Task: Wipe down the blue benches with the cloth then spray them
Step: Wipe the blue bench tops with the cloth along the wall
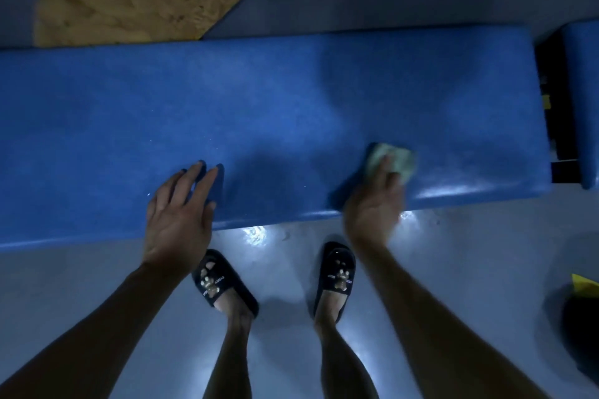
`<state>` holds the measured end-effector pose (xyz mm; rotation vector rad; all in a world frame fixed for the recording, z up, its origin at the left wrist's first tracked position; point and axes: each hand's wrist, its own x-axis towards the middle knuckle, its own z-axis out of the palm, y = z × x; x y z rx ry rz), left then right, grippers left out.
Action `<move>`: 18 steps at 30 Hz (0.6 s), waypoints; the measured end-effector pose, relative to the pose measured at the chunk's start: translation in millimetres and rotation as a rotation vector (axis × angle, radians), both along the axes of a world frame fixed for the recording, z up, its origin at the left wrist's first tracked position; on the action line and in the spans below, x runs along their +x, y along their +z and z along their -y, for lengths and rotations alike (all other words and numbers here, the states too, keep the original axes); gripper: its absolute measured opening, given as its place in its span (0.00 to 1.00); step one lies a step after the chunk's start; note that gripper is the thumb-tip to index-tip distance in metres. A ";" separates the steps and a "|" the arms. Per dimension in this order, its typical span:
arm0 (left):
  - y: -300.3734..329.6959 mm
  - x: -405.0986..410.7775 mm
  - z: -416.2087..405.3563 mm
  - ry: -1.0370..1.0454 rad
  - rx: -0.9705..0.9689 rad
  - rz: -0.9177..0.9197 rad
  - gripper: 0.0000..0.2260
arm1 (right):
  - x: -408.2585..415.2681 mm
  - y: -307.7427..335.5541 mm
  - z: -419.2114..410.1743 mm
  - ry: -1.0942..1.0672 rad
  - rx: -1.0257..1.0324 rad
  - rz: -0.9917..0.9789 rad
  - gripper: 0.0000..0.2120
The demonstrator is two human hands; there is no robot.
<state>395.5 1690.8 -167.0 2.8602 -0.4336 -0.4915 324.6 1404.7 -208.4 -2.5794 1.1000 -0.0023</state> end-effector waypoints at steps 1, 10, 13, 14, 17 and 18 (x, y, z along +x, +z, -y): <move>0.1 2.2 -6.0 -0.008 -0.005 0.000 0.24 | 6.4 2.5 -39.1 0.103 0.018 0.013 0.30; -3.4 28.2 -50.6 -0.090 -0.014 0.074 0.23 | 13.8 3.8 -81.4 0.905 -0.033 0.075 0.30; -9.8 34.0 -64.4 -0.107 -0.008 0.093 0.23 | 6.2 5.7 4.9 0.574 -0.157 -0.003 0.29; -12.4 36.2 -69.3 -0.114 0.001 0.094 0.23 | 3.7 9.1 21.5 0.443 -0.161 -0.046 0.30; -19.0 45.2 -84.3 -0.135 -0.006 0.103 0.23 | 13.8 5.2 7.3 0.059 -0.164 -0.081 0.32; -20.0 48.0 -89.7 -0.135 -0.013 0.107 0.23 | 21.9 1.5 -17.2 -0.053 -0.148 -0.051 0.31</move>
